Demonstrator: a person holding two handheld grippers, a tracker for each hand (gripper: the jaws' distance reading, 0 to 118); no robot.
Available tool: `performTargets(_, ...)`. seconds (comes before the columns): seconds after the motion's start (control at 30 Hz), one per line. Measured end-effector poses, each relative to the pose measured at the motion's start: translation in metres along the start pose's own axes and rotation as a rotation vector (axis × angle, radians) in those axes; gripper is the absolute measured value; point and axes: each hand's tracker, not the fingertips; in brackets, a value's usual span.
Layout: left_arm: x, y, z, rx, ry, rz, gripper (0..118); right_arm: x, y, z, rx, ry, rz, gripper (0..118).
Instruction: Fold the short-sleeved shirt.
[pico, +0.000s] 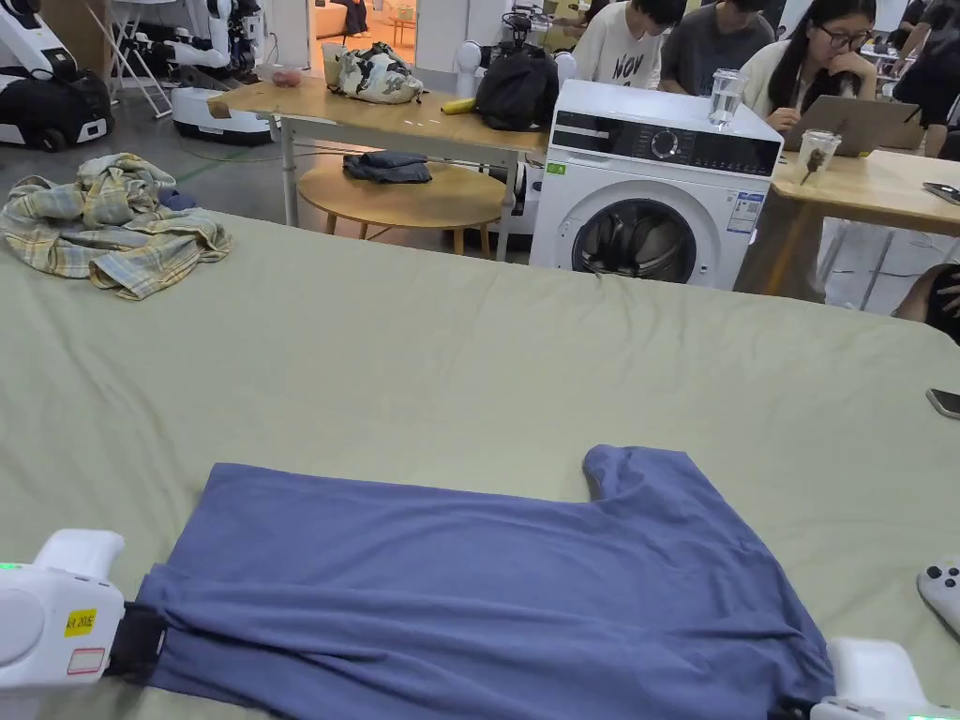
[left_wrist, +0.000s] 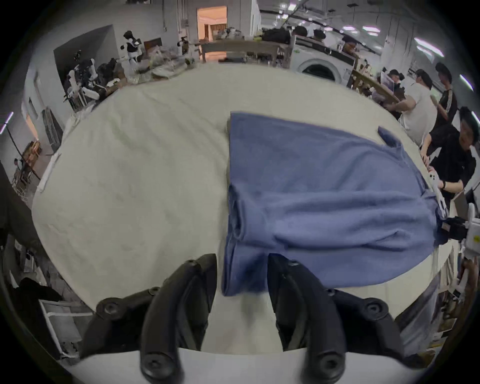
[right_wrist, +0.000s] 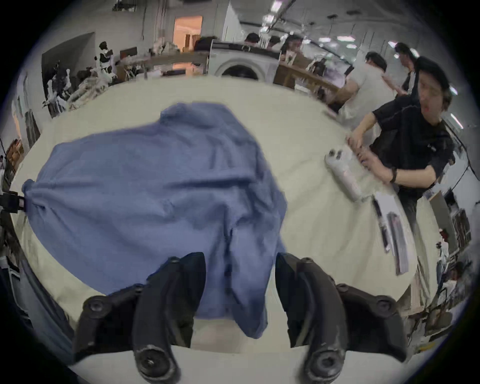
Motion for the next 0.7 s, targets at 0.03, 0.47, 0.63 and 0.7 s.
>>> performTargets(0.03, 0.003, 0.003, 0.007, 0.034, -0.014, 0.001, 39, -0.002, 0.007, 0.004, 0.025, 0.017, -0.016, 57)
performTargets(0.47, 0.077, 0.021, 0.042, 0.508, -0.001, -0.136, 2, -0.078, 0.049, 0.032, 0.495, 0.078, -0.135, 0)
performTargets(0.63, 0.091, 0.023, 0.037, 0.551, 0.022, -0.122, 0, -0.098, 0.058, 0.033, 0.54, 0.095, -0.091, 0)
performTargets(0.7, 0.089, 0.03, 0.033, 0.536, 0.046, -0.112, 0, -0.103, 0.061, 0.031, 0.538, 0.099, -0.079, 0)
